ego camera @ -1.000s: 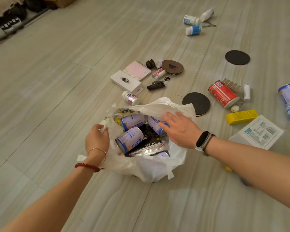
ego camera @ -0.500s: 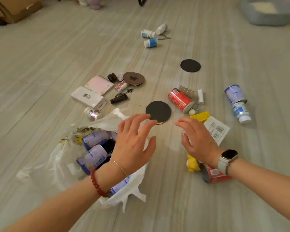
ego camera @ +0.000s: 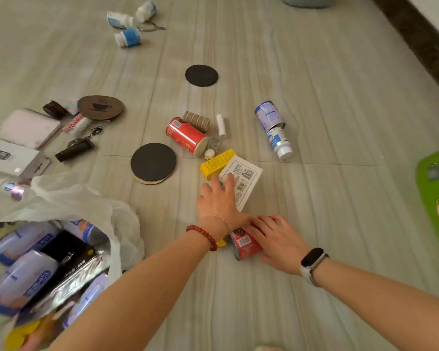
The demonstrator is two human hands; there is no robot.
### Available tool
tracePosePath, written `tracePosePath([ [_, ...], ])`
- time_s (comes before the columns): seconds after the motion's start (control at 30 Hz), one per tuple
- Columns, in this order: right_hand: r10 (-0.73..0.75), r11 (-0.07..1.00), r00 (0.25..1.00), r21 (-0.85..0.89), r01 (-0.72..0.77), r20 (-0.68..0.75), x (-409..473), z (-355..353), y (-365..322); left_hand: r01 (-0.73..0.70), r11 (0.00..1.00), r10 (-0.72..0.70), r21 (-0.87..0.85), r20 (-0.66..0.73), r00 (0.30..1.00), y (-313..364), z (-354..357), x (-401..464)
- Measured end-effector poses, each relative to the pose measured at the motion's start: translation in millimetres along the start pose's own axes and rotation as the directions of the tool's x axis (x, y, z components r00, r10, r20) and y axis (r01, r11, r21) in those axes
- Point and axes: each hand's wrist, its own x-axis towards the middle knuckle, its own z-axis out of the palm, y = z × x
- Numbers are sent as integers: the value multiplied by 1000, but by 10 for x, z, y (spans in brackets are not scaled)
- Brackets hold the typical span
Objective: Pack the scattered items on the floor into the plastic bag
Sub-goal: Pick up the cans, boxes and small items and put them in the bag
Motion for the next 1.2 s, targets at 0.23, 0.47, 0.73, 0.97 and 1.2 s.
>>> tracePosePath([
  [0.23, 58, 996, 997, 66, -61, 49, 116, -67, -44, 31, 955, -34, -293, -7, 999, -281, -216, -40],
  [0.47, 255, 824, 967, 527, -206, -22, 72, -547, -294, -212, 916, 120, -340, -272, 955, -889, -1050, -790],
  [0.73, 115, 662, 980, 748, 44, -159, 405, -1238, -1054, -66, 791, 22, -608, -80, 997, -1861, -1898, -1756],
  [0.97, -387, 796, 921, 489, 356, -41, 598, -1362, -1827, 252, 802, -222, -542, 121, 967, -2683, -1812, -2584],
  [1.2, -79, 582, 990, 812, -52, 120, 903, -1471, -2508, 394, 795, -556, -462, -294, 777, -2718, -1044, -2427],
])
